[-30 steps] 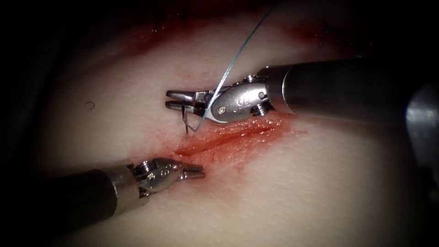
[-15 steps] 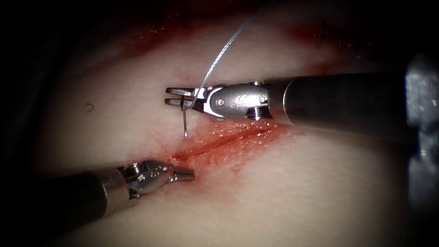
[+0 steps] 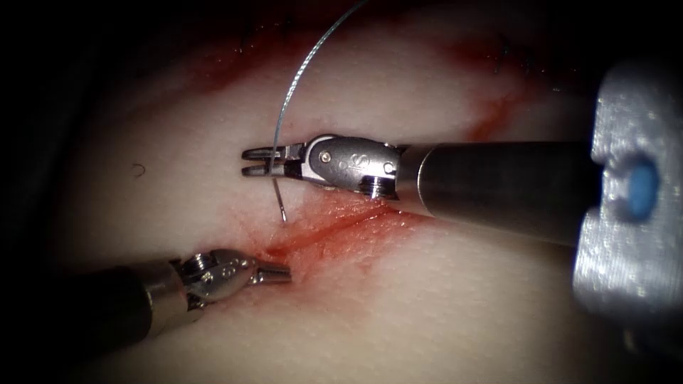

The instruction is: Wound Closure

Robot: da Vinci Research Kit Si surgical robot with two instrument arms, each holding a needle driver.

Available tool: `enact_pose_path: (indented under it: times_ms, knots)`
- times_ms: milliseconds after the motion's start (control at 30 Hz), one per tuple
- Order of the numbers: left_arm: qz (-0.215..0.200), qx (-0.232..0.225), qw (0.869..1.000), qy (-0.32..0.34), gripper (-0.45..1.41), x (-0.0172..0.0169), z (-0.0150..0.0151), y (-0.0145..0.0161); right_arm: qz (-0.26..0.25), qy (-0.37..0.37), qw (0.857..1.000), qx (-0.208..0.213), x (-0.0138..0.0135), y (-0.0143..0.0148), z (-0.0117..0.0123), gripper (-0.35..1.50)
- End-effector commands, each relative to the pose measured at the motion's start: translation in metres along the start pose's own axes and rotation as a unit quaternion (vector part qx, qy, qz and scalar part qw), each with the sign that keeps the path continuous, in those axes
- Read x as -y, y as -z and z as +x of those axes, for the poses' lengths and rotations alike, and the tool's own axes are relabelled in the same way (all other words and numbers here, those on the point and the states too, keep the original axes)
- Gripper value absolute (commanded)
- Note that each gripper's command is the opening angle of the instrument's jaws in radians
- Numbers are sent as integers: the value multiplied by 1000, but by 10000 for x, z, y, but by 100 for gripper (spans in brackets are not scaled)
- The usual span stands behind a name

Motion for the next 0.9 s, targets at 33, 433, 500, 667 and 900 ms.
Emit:
enact_pose_path:
  times_ms: [33,433,500,667,900]
  knots:
    - [-1,1,1000,1,4,-2,-1,-10,1,-7,1000,-1,1,-7,-3,-35]
    - [-3,7,1000,0,4,-2,-3,-8,4,-130,991,23,4,-10,-16,-35]
    - [-3,7,1000,0,4,-2,-3,-8,10,-160,987,24,3,-9,-16,-35]
    - [-3,7,1000,0,4,-2,-3,-8,32,-230,973,21,0,-9,-15,-35]
    - [-9,7,1000,-1,4,-1,-2,2,55,-271,961,21,13,-6,-24,-35]
